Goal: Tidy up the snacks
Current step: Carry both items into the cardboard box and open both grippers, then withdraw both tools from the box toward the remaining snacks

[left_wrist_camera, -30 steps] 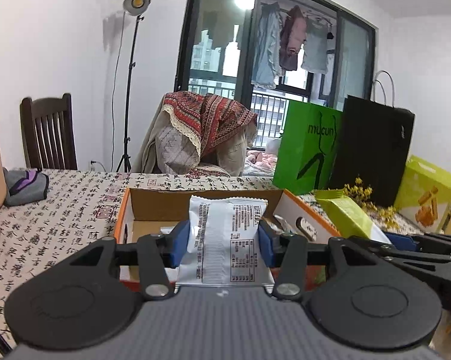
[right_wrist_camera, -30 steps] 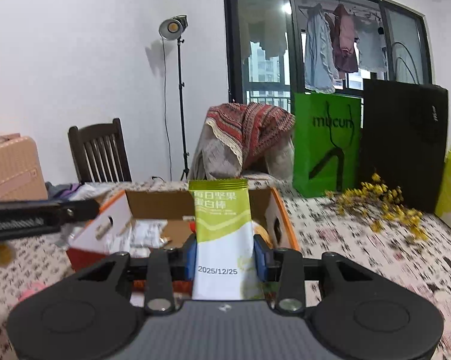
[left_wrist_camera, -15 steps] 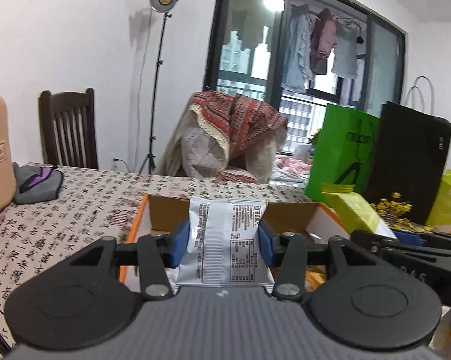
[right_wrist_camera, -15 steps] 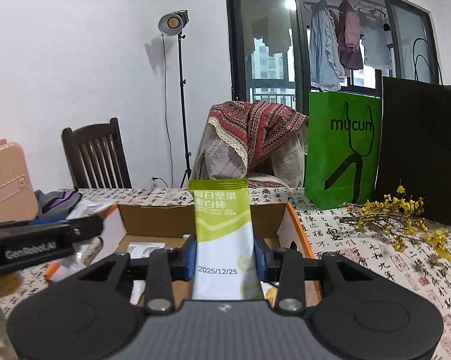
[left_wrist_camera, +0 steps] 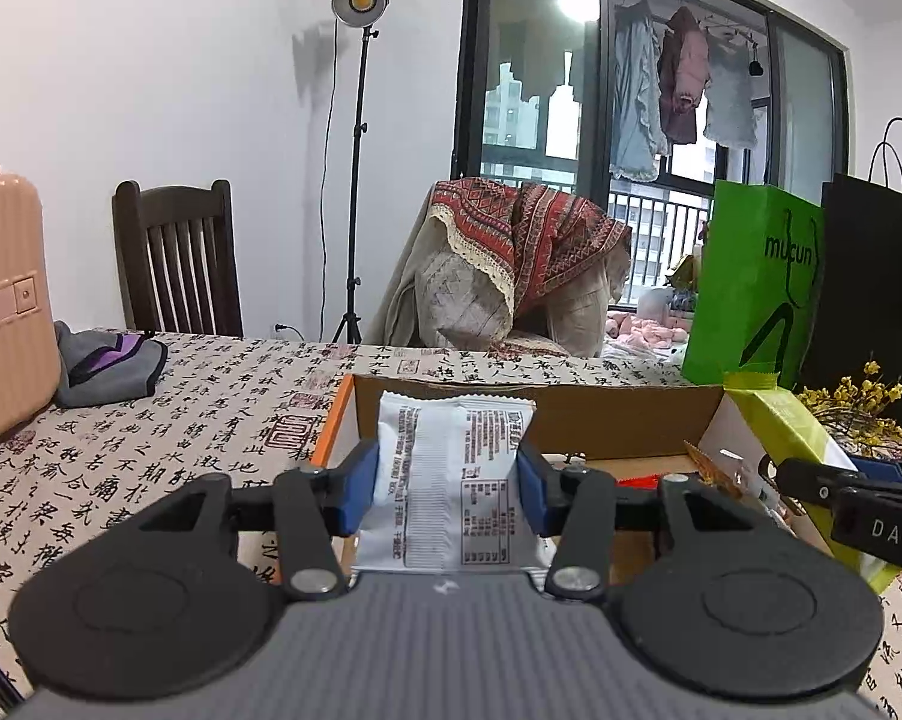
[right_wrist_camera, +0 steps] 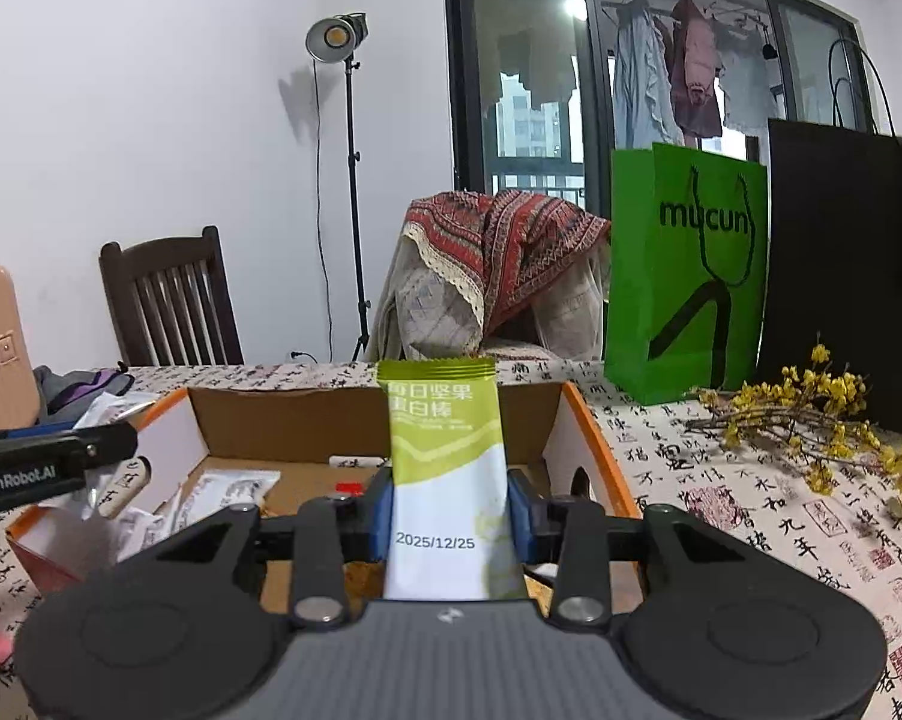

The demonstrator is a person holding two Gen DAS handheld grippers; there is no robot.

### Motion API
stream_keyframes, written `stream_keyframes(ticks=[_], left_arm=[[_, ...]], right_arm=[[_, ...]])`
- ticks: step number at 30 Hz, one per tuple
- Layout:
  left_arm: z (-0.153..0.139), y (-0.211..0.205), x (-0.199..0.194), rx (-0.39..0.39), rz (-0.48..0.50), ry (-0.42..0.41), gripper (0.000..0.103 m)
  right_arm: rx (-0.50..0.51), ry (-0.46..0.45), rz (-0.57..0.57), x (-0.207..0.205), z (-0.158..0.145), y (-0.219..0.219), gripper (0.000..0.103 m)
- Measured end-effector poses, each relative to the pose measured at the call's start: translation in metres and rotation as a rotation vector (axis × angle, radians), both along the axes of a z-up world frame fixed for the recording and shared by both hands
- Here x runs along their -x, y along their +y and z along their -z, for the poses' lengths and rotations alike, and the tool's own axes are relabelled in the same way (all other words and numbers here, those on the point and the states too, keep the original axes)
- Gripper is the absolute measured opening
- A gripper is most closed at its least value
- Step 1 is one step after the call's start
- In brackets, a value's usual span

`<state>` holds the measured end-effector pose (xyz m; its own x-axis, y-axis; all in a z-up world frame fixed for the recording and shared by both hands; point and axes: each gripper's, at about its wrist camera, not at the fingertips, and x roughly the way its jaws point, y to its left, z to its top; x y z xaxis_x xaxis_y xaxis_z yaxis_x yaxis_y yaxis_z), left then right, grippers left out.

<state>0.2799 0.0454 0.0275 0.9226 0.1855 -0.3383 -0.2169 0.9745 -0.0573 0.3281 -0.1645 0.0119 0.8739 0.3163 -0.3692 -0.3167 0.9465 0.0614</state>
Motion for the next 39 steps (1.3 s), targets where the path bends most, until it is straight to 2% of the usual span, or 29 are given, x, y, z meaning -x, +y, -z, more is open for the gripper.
stream_keyframes(ticks=[1,2,4,5,6,8,10,19,27,32,39], left_arm=[[0.001,0.0,0.001,-0.003,-0.006,-0.005,0.056],[0.001,0.0,0.001,-0.006,-0.011,-0.01,0.069],[0.002,0.0,0.004,-0.005,-0.019,-0.028,0.085],[0.001,0.0,0.006,-0.003,-0.022,-0.036,0.091],[0.001,0.001,0.008,0.004,-0.023,-0.044,0.101],[0.0,0.002,0.011,0.02,-0.031,-0.068,0.103],[-0.001,0.003,0.013,0.03,-0.03,-0.063,0.103],[-0.001,0.003,0.013,0.04,-0.02,-0.045,0.103],[-0.013,-0.001,0.02,0.046,-0.03,-0.079,0.103],[-0.025,-0.006,0.027,0.042,-0.03,-0.091,0.103],[-0.043,-0.003,0.046,0.076,-0.028,-0.099,0.103]], right_arm=[[0.0,-0.001,-0.003,0.0,0.001,0.0,0.038],[0.002,0.002,-0.004,0.0,0.002,0.0,0.04],[0.001,0.005,-0.012,0.0,0.002,-0.001,0.042],[-0.004,0.002,-0.019,0.001,0.002,-0.001,0.049],[-0.009,0.001,-0.022,0.002,0.002,-0.002,0.056],[-0.027,-0.01,-0.022,0.003,0.001,-0.004,0.094],[-0.044,-0.021,-0.026,0.004,0.0,-0.007,0.103],[-0.04,-0.012,0.003,0.002,0.001,-0.009,0.103],[-0.058,-0.043,0.011,0.006,-0.005,-0.012,0.103],[-0.066,-0.051,0.032,0.01,-0.017,-0.016,0.103],[-0.051,-0.088,0.028,0.032,-0.039,-0.019,0.103]])
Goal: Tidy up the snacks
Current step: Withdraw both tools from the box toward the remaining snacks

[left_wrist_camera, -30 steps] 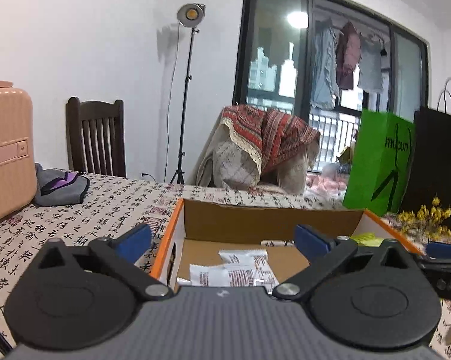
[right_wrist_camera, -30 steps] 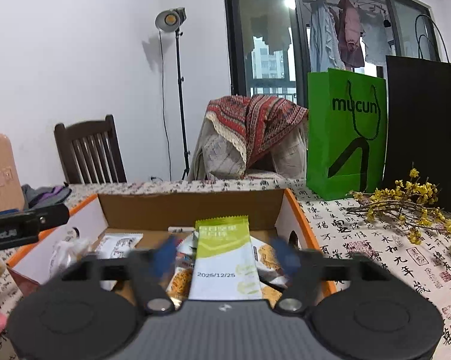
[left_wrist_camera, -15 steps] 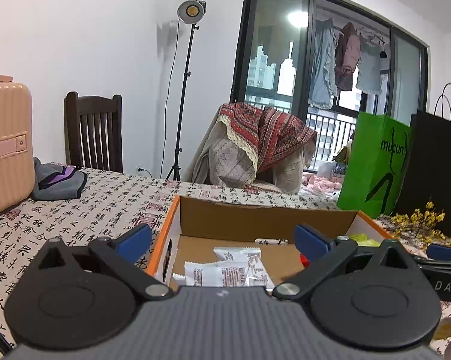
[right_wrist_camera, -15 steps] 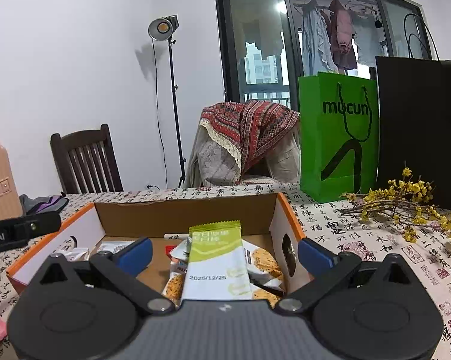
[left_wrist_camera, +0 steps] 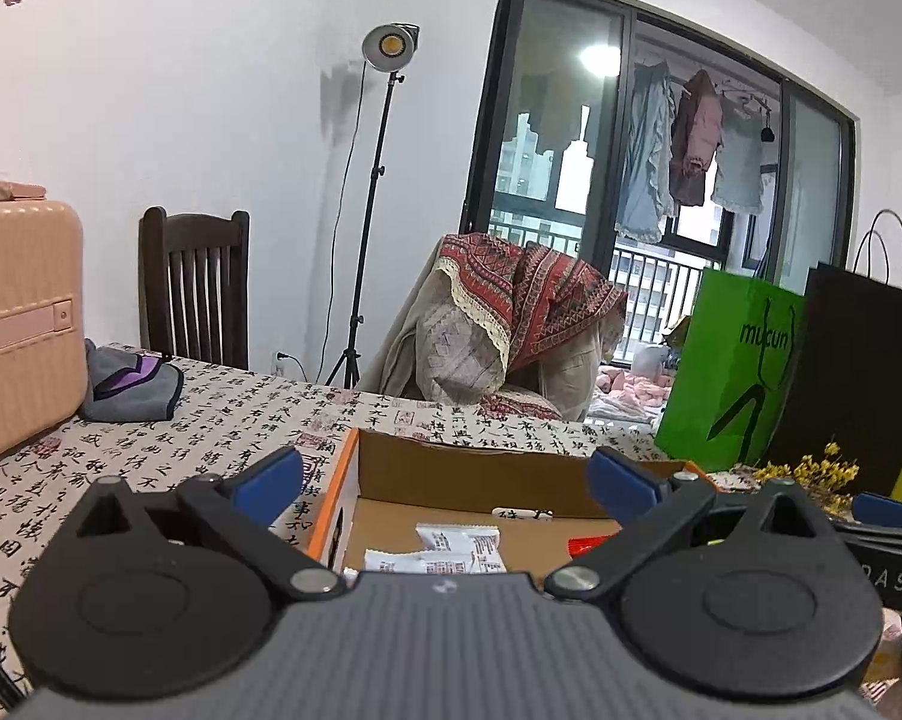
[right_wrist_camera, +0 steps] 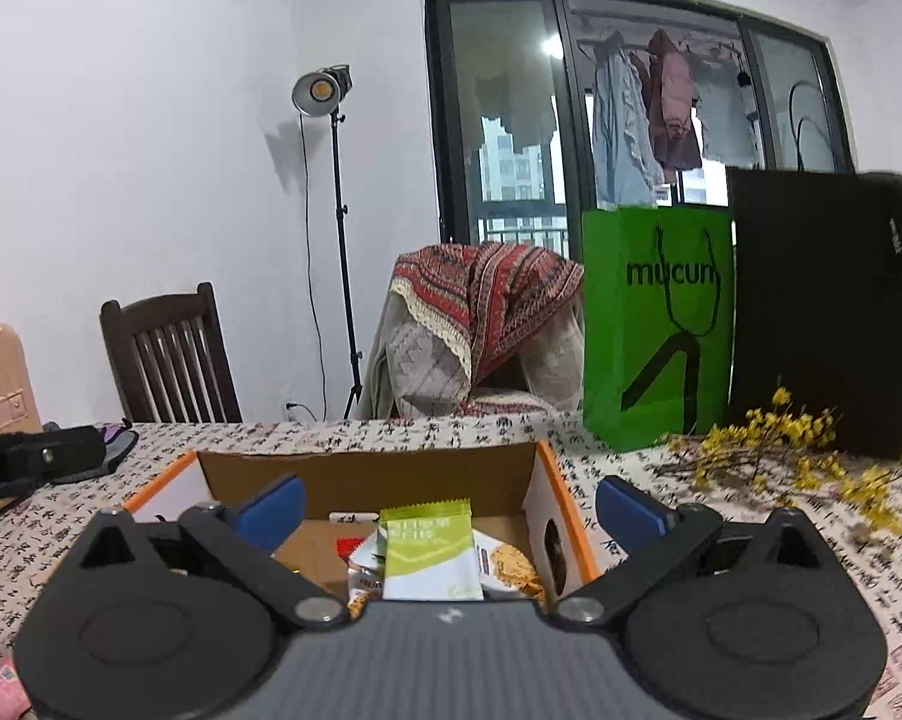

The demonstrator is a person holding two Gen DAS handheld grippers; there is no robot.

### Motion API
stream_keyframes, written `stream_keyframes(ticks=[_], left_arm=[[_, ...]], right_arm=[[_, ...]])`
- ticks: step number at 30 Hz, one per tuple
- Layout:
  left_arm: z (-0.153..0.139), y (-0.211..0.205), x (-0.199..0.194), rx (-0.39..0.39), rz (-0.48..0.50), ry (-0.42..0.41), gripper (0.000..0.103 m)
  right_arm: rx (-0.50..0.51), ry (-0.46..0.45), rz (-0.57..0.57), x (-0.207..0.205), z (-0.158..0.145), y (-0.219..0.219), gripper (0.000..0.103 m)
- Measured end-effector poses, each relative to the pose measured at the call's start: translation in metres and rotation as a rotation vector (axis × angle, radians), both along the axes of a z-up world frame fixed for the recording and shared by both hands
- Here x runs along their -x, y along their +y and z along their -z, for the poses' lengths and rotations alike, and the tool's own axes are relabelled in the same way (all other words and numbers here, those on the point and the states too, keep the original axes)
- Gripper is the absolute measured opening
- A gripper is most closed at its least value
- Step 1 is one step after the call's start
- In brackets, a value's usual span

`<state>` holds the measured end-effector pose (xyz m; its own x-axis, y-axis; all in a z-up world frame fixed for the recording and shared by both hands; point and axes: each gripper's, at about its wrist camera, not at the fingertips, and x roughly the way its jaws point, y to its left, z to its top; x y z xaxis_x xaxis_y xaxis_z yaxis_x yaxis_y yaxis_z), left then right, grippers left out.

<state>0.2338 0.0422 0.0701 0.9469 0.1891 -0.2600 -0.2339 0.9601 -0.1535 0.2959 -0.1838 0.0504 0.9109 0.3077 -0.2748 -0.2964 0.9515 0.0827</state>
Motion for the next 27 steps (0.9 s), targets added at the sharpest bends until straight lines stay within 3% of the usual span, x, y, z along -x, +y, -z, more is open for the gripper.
stream_keyframes(ticks=[11,27], left_arm=[[-0.004,0.005,0.039,-0.03,0.023,0.041,0.103],[0.035,0.022,0.093,-0.043,0.076,0.163,0.103]], right_arm=[[0.02,0.028,-0.033,0.04,-0.003,-0.01,0.103],[0.063,0.161,-0.041,0.08,0.032,-0.024,0.103]])
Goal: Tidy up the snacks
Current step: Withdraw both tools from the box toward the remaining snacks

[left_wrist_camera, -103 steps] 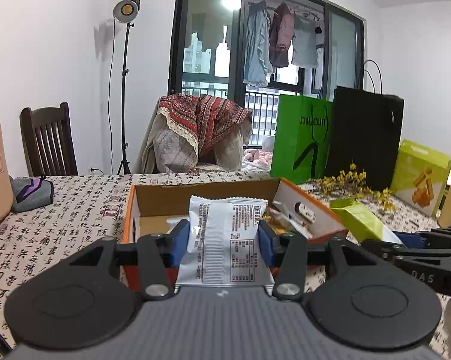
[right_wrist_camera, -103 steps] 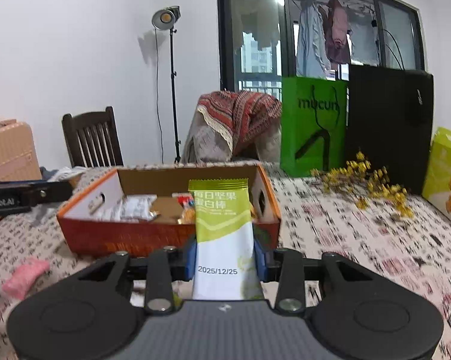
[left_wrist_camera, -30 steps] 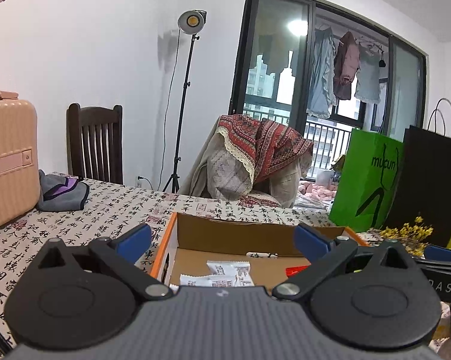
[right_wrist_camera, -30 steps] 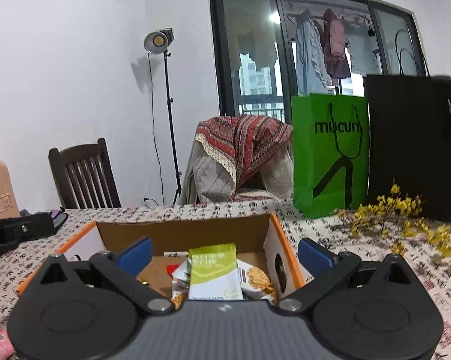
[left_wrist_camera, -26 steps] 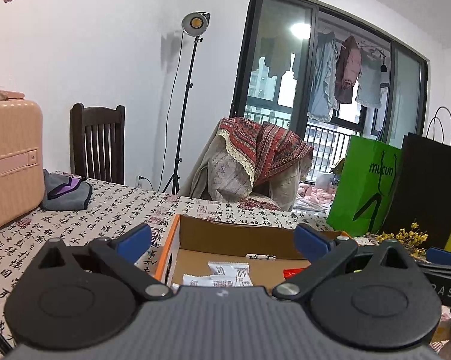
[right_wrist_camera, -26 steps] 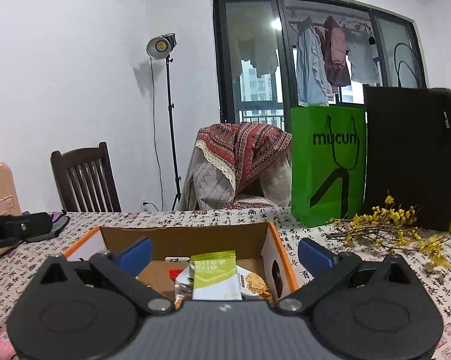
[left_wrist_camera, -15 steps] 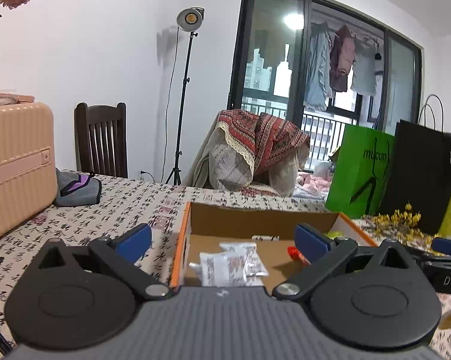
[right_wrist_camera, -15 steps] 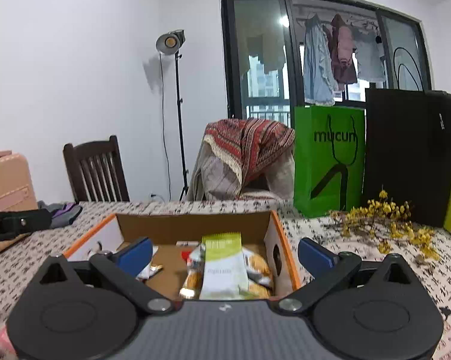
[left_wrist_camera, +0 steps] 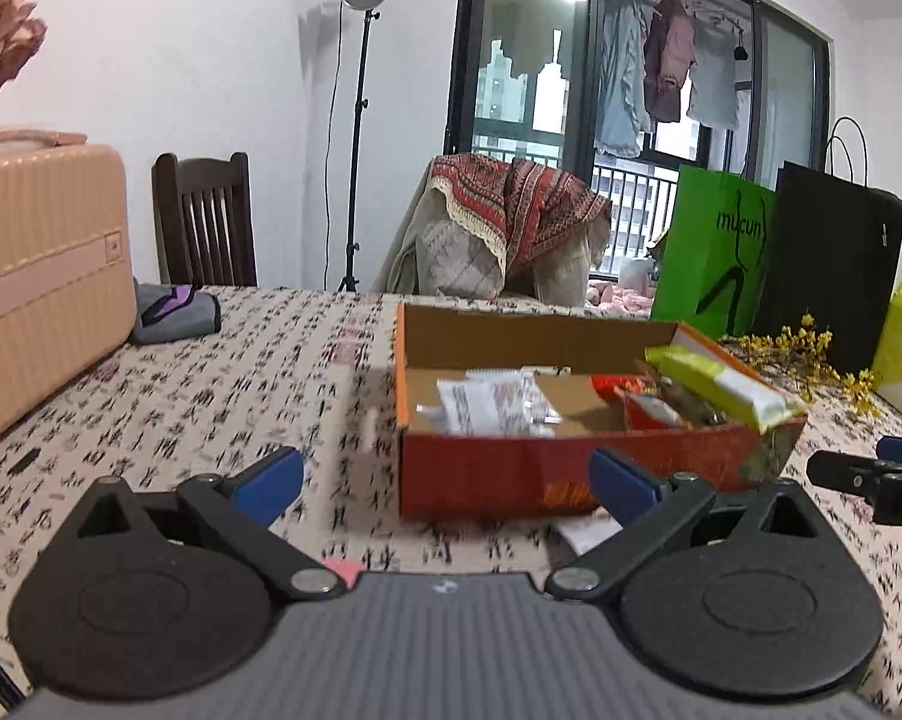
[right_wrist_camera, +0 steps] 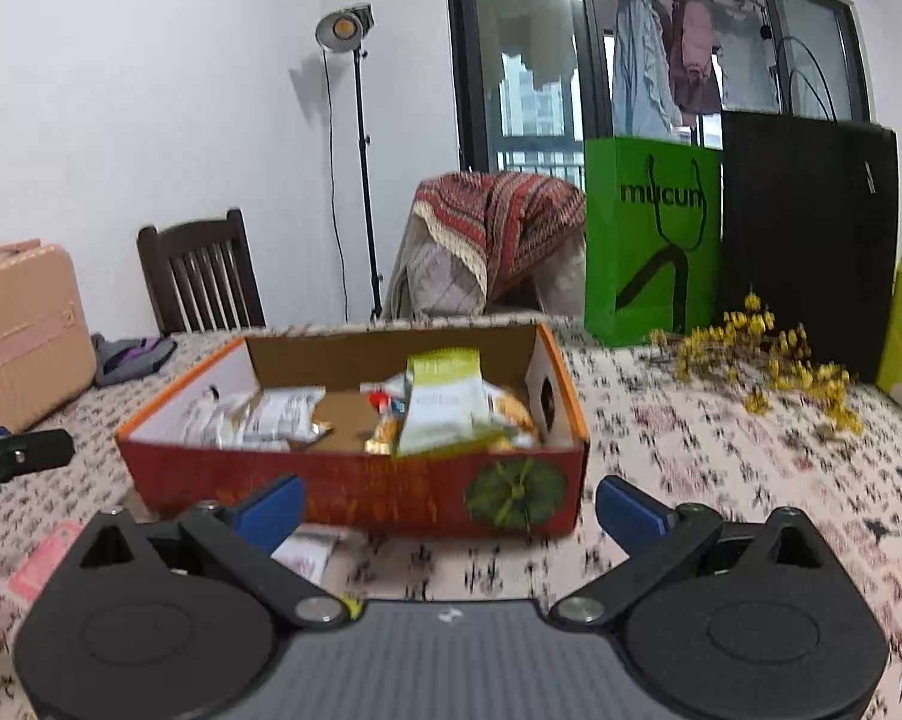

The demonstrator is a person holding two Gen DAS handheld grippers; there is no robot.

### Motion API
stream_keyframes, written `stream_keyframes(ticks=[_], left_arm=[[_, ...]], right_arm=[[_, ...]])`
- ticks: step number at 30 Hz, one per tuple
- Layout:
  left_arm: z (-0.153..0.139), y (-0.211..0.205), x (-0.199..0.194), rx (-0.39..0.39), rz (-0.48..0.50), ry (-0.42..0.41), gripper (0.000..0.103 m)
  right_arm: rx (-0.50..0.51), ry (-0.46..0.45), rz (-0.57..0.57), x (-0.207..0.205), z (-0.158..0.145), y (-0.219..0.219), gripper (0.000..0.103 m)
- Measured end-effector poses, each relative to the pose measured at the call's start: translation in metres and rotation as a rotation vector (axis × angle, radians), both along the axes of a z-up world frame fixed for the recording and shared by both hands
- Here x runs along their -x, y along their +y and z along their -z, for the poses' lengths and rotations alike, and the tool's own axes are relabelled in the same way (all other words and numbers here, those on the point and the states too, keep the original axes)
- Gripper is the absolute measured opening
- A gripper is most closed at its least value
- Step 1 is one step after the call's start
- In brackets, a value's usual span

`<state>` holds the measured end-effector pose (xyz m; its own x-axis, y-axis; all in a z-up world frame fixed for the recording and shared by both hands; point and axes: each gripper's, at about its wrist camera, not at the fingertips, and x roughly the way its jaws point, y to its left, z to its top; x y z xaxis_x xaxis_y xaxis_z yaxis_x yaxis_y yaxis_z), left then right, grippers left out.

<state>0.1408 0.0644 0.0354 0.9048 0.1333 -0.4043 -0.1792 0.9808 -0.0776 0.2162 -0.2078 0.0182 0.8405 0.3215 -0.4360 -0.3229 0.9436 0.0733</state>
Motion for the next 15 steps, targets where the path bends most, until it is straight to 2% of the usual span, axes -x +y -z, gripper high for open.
stream_keyframes(ticks=[9,15], left_arm=[[0.022,0.007,0.021,0.02,0.029,0.04,0.103],[0.041,0.015,0.022,0.039,0.018,0.087,0.103]], right_arm=[[0.048,0.066,-0.015,0.02,0.024,0.006,0.103],[0.038,0.087,-0.057,0.028,0.03,0.015,0.103]])
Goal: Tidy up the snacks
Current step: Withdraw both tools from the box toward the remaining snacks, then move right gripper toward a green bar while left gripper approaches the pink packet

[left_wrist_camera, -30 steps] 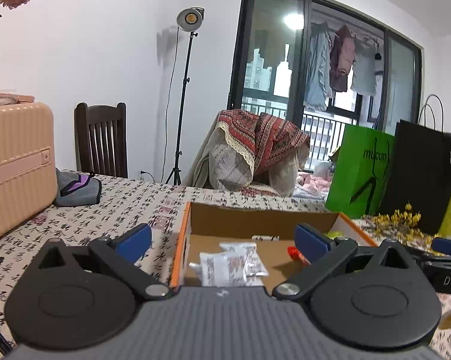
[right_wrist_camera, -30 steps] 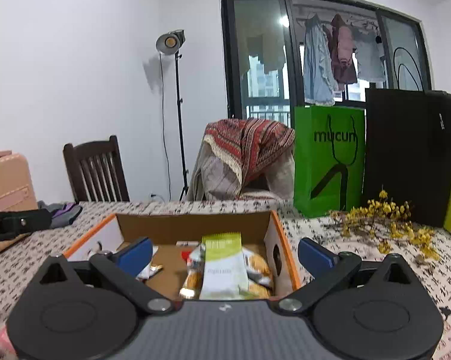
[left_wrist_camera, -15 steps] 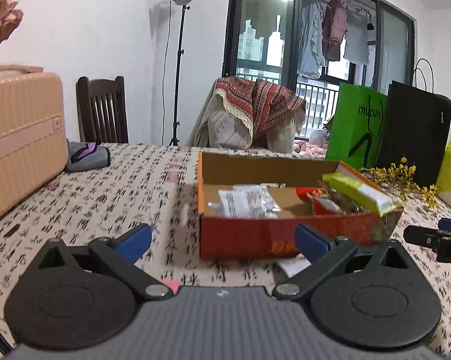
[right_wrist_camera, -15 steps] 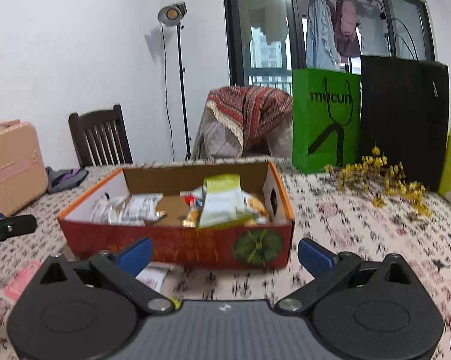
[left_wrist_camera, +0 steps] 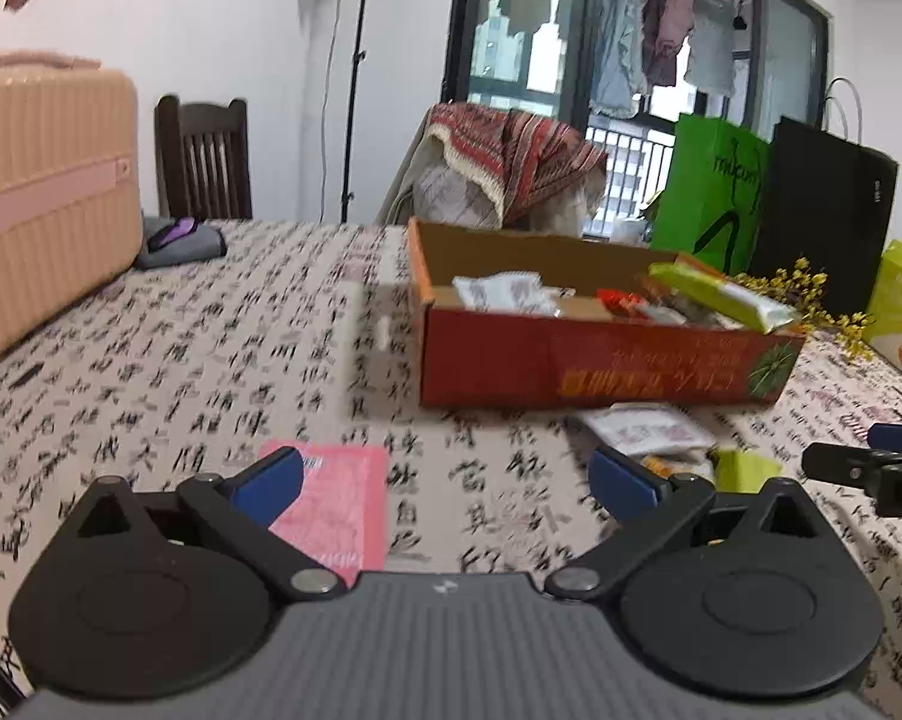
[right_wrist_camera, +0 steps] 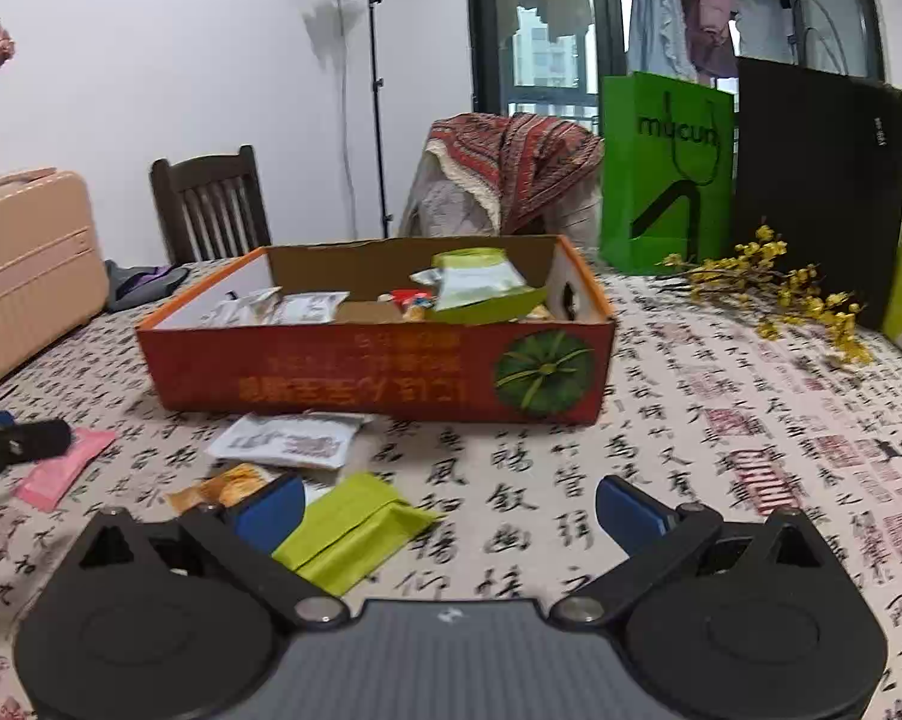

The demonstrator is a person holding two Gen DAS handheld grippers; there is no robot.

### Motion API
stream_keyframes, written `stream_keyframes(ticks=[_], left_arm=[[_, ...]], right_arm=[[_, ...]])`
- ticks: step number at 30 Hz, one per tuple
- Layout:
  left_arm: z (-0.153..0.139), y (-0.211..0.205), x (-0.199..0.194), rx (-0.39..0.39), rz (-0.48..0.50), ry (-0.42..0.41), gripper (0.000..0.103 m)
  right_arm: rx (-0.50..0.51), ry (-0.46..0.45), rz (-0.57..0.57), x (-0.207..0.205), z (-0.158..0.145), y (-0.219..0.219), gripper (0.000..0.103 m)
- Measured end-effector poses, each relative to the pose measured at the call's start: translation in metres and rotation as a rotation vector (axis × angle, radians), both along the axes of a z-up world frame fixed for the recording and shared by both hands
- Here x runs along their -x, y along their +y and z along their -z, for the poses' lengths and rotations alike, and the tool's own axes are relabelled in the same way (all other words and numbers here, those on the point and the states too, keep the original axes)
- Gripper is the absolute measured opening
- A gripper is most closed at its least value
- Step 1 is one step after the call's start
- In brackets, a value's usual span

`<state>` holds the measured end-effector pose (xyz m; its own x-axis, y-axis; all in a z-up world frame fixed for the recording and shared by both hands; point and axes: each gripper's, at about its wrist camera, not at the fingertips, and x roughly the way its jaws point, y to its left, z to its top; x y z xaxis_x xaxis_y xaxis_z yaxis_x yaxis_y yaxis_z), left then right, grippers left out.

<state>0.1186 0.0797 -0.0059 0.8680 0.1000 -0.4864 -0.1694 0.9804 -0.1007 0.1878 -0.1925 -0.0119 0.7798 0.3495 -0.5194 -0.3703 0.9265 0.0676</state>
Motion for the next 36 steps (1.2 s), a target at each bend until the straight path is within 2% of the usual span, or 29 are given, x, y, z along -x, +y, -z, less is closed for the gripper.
stream_keyframes(ticks=[5,11,20,24,31,33,36], left_arm=[[0.004,0.008,0.001,0.036,-0.012,0.003,0.103],[0.008,0.005,0.002,0.031,0.007,0.01,0.103],[0.011,0.004,0.0,0.038,0.016,0.017,0.103],[0.011,0.005,0.0,0.041,0.011,0.014,0.103],[0.012,0.006,0.0,0.046,0.015,0.015,0.103],[0.012,0.005,0.0,0.046,0.014,0.015,0.103],[0.012,0.005,0.0,0.044,0.012,0.015,0.103]], right_arm=[[0.04,0.013,-0.035,0.004,0.001,0.016,0.103],[0.104,0.073,-0.031,0.001,0.01,0.04,0.103],[0.118,0.117,-0.033,-0.003,0.013,0.052,0.103],[0.172,0.131,-0.042,-0.004,0.021,0.064,0.103],[0.17,0.133,0.026,-0.008,0.025,0.037,0.102],[0.171,0.128,0.049,-0.01,0.025,0.027,0.1],[0.148,0.116,0.049,-0.009,0.024,0.012,0.083]])
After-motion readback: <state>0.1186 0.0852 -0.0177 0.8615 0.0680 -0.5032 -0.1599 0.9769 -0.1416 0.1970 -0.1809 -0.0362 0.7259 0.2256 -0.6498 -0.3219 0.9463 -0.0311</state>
